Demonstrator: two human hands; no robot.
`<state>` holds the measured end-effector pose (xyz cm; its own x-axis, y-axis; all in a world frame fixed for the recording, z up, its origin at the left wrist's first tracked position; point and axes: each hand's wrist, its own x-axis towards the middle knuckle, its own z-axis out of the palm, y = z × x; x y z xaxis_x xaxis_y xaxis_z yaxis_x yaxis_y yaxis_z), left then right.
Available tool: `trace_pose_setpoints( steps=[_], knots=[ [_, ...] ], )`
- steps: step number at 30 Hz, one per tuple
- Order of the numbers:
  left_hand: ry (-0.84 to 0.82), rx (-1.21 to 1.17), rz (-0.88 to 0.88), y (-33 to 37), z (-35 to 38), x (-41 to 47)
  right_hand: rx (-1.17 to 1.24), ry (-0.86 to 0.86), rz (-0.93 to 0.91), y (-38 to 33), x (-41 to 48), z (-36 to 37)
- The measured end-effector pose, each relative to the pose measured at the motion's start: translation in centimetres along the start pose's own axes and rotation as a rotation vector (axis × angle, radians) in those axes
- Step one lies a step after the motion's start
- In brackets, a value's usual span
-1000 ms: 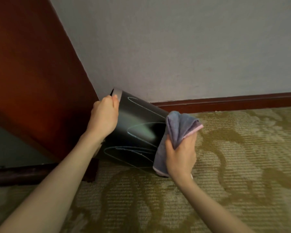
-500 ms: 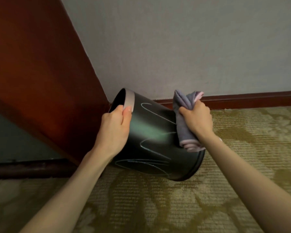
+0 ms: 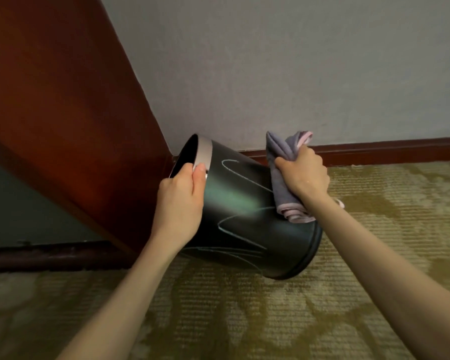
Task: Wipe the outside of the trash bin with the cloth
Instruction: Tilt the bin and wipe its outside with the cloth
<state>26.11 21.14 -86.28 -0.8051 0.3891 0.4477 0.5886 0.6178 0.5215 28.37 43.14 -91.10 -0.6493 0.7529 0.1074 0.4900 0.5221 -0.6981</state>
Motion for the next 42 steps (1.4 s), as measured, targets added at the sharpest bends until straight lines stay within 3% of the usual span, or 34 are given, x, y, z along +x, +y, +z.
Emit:
trace_pose_setpoints(
  steps=[12,17,22,27,33,42],
  knots=[
    [-0.026,0.106,-0.083,-0.2,1.2,4.2,0.27,0.238,-0.232,-2.7,-9.2,1.1],
    [-0.045,0.121,-0.093,-0.5,1.6,5.4,0.353,0.215,-0.388,-2.6,-12.6,2.6],
    [-0.022,0.071,-0.09,-0.4,1.1,5.1,0.367,0.152,-0.409,-2.6,-11.5,2.1],
    [-0.03,0.032,-0.099,-0.3,1.1,4.3,0.405,0.112,-0.376,-3.4,-9.6,1.0],
    [-0.044,-0.014,-0.065,0.1,1.0,3.1,0.449,0.052,-0.163,-4.8,-6.2,0.3],
    [-0.074,-0.064,-0.043,1.2,1.1,2.3,0.304,-0.139,-0.027,-6.0,1.6,0.5]
  ],
)
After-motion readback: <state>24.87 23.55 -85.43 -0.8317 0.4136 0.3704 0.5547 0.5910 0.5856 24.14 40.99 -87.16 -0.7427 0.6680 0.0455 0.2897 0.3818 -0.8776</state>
